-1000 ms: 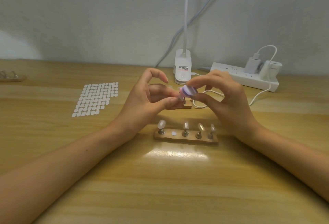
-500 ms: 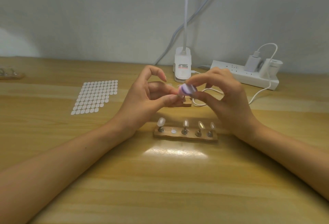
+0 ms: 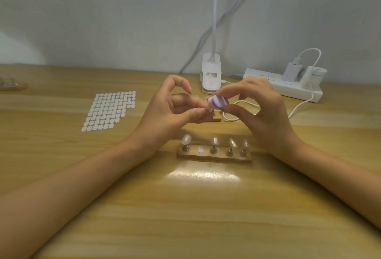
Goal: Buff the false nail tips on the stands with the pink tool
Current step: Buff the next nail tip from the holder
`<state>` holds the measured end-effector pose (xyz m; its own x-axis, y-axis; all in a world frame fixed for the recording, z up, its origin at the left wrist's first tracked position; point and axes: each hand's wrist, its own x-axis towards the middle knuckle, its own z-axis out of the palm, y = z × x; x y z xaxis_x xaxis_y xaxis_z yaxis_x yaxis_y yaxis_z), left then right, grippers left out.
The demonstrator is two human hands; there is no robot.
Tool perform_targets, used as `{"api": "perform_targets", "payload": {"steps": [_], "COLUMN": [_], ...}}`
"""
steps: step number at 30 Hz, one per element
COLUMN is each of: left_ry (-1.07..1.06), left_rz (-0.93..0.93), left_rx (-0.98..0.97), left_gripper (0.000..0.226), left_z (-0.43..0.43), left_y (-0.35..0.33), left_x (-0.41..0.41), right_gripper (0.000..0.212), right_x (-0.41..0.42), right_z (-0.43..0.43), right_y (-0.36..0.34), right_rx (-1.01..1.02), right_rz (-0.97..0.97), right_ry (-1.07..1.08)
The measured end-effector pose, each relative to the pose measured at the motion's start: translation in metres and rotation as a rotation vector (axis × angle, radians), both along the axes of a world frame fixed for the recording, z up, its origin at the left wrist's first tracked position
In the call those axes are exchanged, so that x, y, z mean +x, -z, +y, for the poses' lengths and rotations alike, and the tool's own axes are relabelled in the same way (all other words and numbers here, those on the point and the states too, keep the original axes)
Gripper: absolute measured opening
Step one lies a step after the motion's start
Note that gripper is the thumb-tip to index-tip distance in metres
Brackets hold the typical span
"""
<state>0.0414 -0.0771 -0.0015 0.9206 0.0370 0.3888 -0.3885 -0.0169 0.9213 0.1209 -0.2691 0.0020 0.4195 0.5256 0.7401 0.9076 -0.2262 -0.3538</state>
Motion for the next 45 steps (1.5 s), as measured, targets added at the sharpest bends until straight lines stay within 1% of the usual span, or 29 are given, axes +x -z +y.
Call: {"api": "perform_targets", "payload": {"steps": [5, 8, 12, 16, 20, 24, 27, 28, 31, 35, 39, 42, 43, 45], "left_ry": [-0.02, -0.013, -0.012, -0.001, -0.018, -0.008, -0.016, -0.023, -0.033, -0.049, -0.062, -0.082, -0.082, -0.08], "left_rz": [0.001, 0.005, 0.003, 0.007, 0.004, 0.0, -0.015, -0.016, -0.013, -0.026, -0.027, -0.051, -0.051, -0.048], "left_rx": [0.023, -0.012, -0.009, -0.025, 0.003, -0.016, 0.016, 0.024, 0.019, 0.067, 0.074, 0.133, 0.139, 0.135], "left_gripper": [0.041, 0.039, 0.041, 0.038, 0.042, 0.039, 0.042, 0.042, 0.041, 0.044, 0.041, 0.042, 0.042, 0.04], "left_z": [-0.001, -0.0006, -0.0009, -0.0002, -0.0005, -0.0002, -0.0014, -0.0016, -0.002, -0.0018, -0.0012, -0.0013, -0.0012, -0.0007], "left_y": [-0.0018, -0.0008, -0.0015, -0.0004, -0.0015, -0.0006, -0.0016, -0.0015, -0.0007, -0.0013, 0.0001, 0.0006, 0.0007, 0.0008], "left_x": [-0.0015, -0.0006, -0.0009, 0.0002, -0.001, -0.0006, -0.0021, -0.0022, -0.0018, -0.0023, -0.0021, -0.0017, -0.0015, -0.0008], "right_gripper": [0.018, 0.015, 0.016, 0.016, 0.016, 0.014, 0.016, 0.016, 0.016, 0.02, 0.016, 0.02, 0.021, 0.021], "right_x": [-0.0082, -0.0016, -0.009, -0.0018, -0.0089, 0.0005, -0.0083, -0.0083, -0.0008, -0.0085, -0.0013, -0.0082, -0.0079, -0.0034], "right_z": [0.0042, -0.0005, 0.0039, -0.0019, 0.0042, -0.0027, 0.0027, 0.003, -0.0033, 0.0028, -0.0021, 0.0027, 0.0034, 0.0009], "right_y": [0.0015, 0.0, 0.0014, 0.0005, 0.0025, 0.0005, 0.0004, -0.0001, -0.0023, 0.0003, -0.0012, -0.0001, -0.0005, -0.0024], "right_rx": [-0.016, -0.005, -0.004, -0.002, -0.021, -0.002, -0.017, -0.023, -0.012, -0.036, -0.008, -0.028, -0.032, -0.001], "right_rz": [-0.048, -0.002, -0.055, -0.014, -0.065, 0.011, -0.061, -0.07, -0.013, -0.102, -0.013, -0.111, -0.113, -0.043], "right_ry": [-0.052, 0.011, -0.036, 0.031, -0.038, 0.039, -0.04, -0.044, 0.026, -0.025, 0.039, -0.034, -0.032, 0.009]}}
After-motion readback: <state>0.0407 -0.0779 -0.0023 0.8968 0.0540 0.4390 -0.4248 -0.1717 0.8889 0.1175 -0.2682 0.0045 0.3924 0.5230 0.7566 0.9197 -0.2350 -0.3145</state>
